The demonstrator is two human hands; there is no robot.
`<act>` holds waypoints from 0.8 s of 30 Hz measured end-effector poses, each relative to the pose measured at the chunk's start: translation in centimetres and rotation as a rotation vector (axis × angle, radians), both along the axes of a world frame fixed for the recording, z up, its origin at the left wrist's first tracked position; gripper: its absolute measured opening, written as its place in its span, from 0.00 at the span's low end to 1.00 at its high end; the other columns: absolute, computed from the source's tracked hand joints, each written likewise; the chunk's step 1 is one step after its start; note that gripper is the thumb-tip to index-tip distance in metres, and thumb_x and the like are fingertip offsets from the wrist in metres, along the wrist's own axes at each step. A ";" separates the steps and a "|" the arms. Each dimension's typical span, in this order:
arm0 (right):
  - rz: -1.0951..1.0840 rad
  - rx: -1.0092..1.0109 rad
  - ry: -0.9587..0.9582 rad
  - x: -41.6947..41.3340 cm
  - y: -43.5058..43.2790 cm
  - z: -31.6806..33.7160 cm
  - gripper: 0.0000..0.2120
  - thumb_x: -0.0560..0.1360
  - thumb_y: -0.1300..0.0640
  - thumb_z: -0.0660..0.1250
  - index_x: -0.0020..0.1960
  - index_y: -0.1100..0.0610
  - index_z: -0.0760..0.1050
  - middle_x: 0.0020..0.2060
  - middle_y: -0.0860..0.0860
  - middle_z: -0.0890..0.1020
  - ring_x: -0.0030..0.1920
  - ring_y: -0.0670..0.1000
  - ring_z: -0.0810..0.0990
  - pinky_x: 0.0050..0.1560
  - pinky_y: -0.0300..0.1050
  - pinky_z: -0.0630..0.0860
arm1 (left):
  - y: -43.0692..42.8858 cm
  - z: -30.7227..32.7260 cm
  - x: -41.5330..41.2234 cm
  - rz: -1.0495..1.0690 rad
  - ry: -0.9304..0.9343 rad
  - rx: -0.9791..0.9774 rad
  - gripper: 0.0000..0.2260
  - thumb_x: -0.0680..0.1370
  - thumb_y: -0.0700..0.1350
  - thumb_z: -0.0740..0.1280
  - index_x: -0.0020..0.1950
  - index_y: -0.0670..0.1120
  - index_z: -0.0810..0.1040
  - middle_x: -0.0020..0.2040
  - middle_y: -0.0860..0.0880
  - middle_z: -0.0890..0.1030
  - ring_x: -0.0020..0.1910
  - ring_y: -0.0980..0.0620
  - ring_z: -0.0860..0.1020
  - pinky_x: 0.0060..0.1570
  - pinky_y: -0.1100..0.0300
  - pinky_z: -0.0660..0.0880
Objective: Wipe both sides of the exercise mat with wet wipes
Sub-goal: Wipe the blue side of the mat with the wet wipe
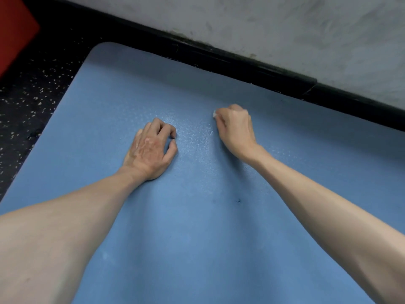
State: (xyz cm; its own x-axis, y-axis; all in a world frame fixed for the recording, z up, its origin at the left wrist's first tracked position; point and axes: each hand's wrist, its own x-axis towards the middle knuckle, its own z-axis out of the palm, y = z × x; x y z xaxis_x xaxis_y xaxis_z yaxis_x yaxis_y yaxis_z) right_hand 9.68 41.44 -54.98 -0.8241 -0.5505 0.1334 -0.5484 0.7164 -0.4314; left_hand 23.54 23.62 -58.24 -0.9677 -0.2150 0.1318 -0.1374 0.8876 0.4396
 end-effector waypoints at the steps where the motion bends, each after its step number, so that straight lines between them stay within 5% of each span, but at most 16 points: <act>1: 0.039 0.009 -0.006 1.6 0.4 -0.1 0.12 0.76 0.62 0.61 0.34 0.62 0.69 0.31 0.57 0.70 0.32 0.60 0.71 0.32 0.46 0.64 | 0.0 0.0 0.0 -0.001 0.004 0.001 0.11 0.76 0.51 0.57 0.52 0.47 0.74 0.48 0.48 0.71 0.45 0.47 0.72 0.48 0.52 0.69; 5: 0.258 0.064 -0.103 6.0 2.7 -0.1 0.09 0.76 0.59 0.61 0.44 0.63 0.78 0.39 0.58 0.77 0.36 0.61 0.76 0.36 0.48 0.74 | 0.2 0.1 -0.1 -0.009 0.007 0.000 0.12 0.76 0.51 0.56 0.52 0.47 0.74 0.48 0.48 0.72 0.46 0.46 0.72 0.49 0.50 0.69; 10: 0.063 0.017 -0.004 4.0 1.3 -0.2 0.10 0.76 0.60 0.61 0.40 0.63 0.75 0.36 0.58 0.76 0.37 0.62 0.75 0.35 0.49 0.73 | 0.0 -0.2 0.0 -0.004 0.021 0.009 0.10 0.76 0.50 0.57 0.51 0.47 0.74 0.48 0.48 0.71 0.46 0.46 0.72 0.49 0.51 0.68; 16: 0.222 -0.028 -0.137 10.9 3.3 0.1 0.08 0.76 0.60 0.63 0.43 0.62 0.78 0.39 0.57 0.77 0.37 0.60 0.76 0.37 0.48 0.75 | 0.1 -0.3 0.0 -0.005 0.030 0.005 0.07 0.77 0.47 0.61 0.52 0.47 0.74 0.49 0.46 0.72 0.48 0.44 0.72 0.51 0.49 0.68; 20: 0.055 -0.051 -0.026 8.4 2.0 -0.5 0.09 0.76 0.60 0.64 0.39 0.64 0.76 0.35 0.57 0.74 0.36 0.60 0.74 0.35 0.53 0.74 | 0.1 -0.3 0.0 -0.002 0.038 0.008 0.05 0.77 0.44 0.64 0.52 0.46 0.74 0.50 0.46 0.72 0.49 0.44 0.72 0.52 0.49 0.68; 24: 0.162 -0.062 -0.107 13.1 3.3 -0.2 0.06 0.75 0.61 0.64 0.46 0.62 0.80 0.40 0.57 0.77 0.37 0.59 0.77 0.36 0.43 0.73 | 0.1 -0.3 0.0 -0.010 0.048 -0.003 0.06 0.77 0.45 0.63 0.52 0.46 0.74 0.50 0.45 0.72 0.49 0.43 0.72 0.51 0.49 0.68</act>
